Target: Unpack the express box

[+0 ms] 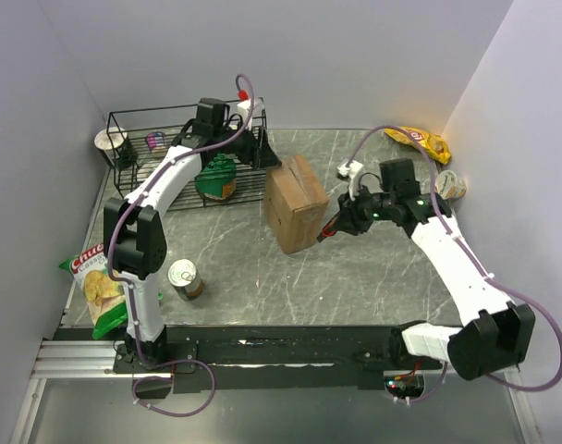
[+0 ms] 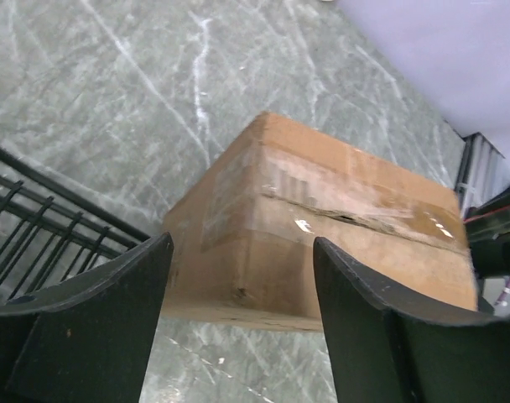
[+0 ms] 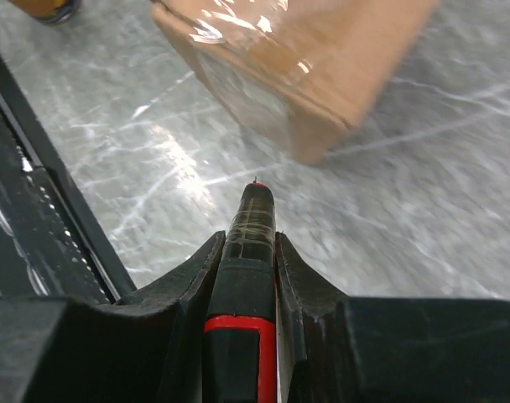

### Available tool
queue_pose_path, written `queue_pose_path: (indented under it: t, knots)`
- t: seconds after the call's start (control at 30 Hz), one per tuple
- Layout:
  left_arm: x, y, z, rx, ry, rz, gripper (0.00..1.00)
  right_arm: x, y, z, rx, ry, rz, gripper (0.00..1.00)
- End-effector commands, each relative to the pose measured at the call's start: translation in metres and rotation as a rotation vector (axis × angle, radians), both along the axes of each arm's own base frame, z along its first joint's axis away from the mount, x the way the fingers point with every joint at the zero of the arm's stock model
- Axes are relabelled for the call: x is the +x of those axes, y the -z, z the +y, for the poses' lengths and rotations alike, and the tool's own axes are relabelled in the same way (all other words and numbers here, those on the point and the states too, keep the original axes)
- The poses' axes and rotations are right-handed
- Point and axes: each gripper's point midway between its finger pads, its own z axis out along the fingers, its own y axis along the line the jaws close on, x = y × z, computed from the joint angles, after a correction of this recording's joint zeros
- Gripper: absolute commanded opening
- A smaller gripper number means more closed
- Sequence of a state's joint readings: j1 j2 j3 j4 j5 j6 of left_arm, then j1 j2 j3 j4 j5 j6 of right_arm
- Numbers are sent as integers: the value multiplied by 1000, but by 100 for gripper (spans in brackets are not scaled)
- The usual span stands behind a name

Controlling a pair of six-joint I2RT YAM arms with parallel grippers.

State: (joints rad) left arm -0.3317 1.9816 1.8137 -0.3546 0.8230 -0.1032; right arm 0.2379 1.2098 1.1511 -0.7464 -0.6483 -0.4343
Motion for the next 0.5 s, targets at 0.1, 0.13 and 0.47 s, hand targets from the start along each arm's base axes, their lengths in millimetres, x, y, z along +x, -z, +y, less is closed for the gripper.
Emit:
queue_pose_path:
  t: [0.1,0.13,0.47]
  knots:
    - [-48,-31,-3,-66,104,0,70,52,3,6,-54,99,-34,0]
    - [-55,-32,-2,-68,122,2,70,55,2,4,-67,102,-34,0]
    - [-130,-16,13,36,222,-21,71,99,-17,14,-66,114,-76,0]
